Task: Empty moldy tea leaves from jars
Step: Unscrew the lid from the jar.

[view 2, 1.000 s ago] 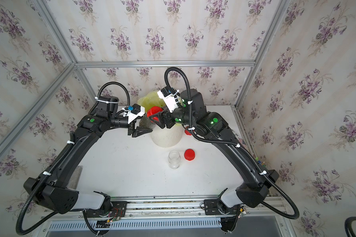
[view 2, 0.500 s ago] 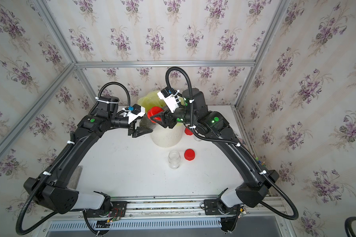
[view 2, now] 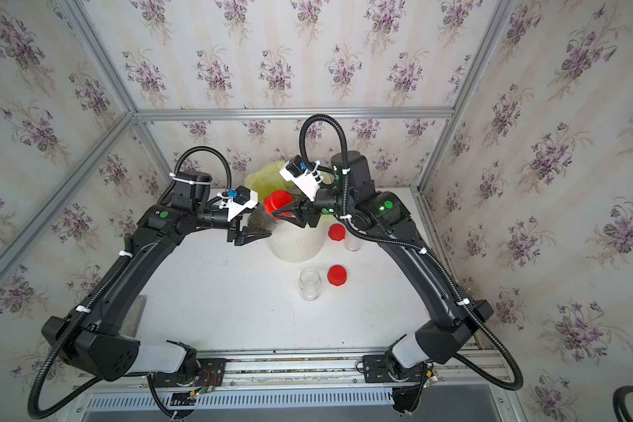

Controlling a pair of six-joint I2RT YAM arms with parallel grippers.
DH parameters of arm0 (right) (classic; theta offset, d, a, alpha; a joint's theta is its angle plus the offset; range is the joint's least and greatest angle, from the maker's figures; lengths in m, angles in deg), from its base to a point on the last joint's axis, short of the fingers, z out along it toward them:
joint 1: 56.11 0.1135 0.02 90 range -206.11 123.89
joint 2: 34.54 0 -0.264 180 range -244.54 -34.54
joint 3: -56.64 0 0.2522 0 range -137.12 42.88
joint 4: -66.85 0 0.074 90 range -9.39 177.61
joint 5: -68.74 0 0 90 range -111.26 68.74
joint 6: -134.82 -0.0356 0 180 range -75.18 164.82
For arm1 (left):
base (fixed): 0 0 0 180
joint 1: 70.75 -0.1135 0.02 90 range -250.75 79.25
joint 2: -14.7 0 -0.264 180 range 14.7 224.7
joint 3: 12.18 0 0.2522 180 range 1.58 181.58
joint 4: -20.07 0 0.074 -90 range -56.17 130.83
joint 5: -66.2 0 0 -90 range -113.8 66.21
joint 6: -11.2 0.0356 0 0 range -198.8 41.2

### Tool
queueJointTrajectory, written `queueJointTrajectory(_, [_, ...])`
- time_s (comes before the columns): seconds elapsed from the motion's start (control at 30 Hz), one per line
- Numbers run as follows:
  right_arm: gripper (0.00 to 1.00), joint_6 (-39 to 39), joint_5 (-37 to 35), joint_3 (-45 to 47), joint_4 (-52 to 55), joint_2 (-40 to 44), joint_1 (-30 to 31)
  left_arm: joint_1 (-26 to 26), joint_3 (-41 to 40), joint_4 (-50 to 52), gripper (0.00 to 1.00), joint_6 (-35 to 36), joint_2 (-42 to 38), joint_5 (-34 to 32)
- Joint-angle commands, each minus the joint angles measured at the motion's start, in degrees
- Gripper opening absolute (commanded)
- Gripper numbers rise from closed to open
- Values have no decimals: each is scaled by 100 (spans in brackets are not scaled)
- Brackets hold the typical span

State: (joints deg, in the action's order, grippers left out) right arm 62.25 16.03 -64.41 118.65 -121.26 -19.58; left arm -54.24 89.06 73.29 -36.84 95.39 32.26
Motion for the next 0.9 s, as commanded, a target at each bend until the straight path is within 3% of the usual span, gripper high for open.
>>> queueJointTrajectory(0.0, [41, 661, 405, -223, 209, -116, -36, -8, 45, -4, 76, 75, -9, 165])
queueJointTrajectory(0.13, [40, 924, 542, -312, 217, -93, -92, -8, 43, 8, 76, 91, -3, 159])
queueJointTrajectory(0.37, [40, 724, 432, -244, 49, 179, -366, -6, 84, 8, 75, 103, -9, 18])
queueJointTrajectory(0.6, [40, 197, 26, 1101, -464, 1163, -384, -69, 285, 12, 73, 115, -35, -209])
queueJointTrajectory(0.87, [38, -389, -358, 2256, -753, 1640, -274, -266, 559, -8, 73, 137, -74, -231])
